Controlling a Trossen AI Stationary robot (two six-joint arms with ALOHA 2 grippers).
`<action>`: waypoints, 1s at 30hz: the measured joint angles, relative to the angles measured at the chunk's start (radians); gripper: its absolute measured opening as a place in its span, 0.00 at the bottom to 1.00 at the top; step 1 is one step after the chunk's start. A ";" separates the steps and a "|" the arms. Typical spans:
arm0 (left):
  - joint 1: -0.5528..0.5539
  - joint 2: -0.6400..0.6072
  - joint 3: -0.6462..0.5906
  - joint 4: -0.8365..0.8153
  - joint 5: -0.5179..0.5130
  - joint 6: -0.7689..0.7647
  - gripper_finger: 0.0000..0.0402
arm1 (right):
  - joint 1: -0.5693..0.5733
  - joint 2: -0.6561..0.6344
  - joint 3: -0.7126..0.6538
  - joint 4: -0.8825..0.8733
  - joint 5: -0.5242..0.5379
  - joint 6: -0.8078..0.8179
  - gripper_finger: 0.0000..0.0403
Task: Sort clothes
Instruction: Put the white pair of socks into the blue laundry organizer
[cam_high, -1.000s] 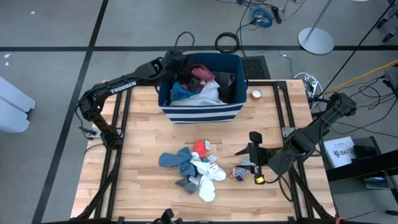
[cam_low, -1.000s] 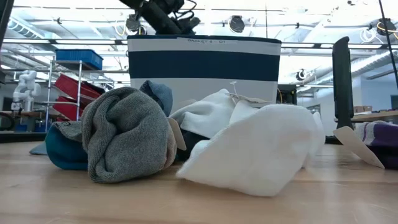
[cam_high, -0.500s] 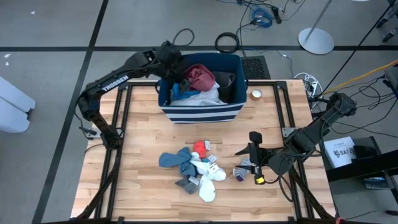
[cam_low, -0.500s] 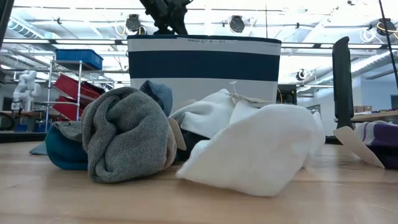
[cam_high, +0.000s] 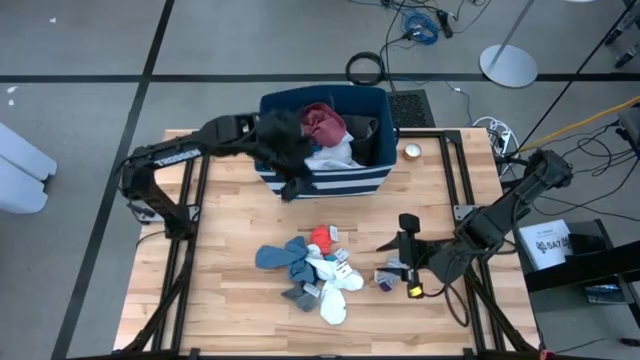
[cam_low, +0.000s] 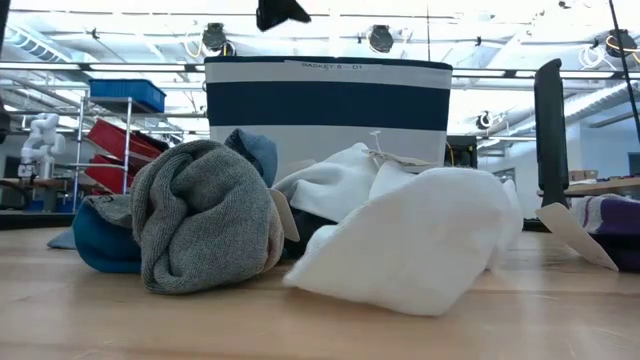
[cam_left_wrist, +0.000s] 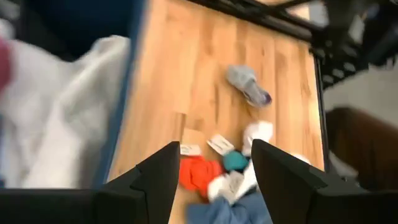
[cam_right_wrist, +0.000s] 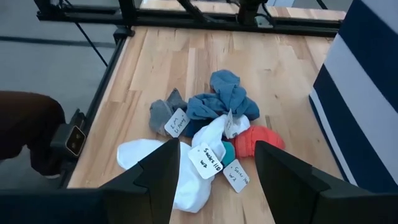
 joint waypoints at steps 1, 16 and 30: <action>-0.035 -0.006 -0.004 -0.004 -0.023 0.010 0.52 | 0.000 0.011 0.000 0.000 0.000 0.000 0.48; -0.525 -0.224 -0.620 0.512 -0.435 -0.206 0.52 | -0.023 0.184 0.000 0.088 -0.061 -0.104 0.48; -0.652 -0.271 -1.014 1.326 -0.759 0.048 0.52 | -0.129 0.360 0.001 0.152 -0.138 0.108 0.48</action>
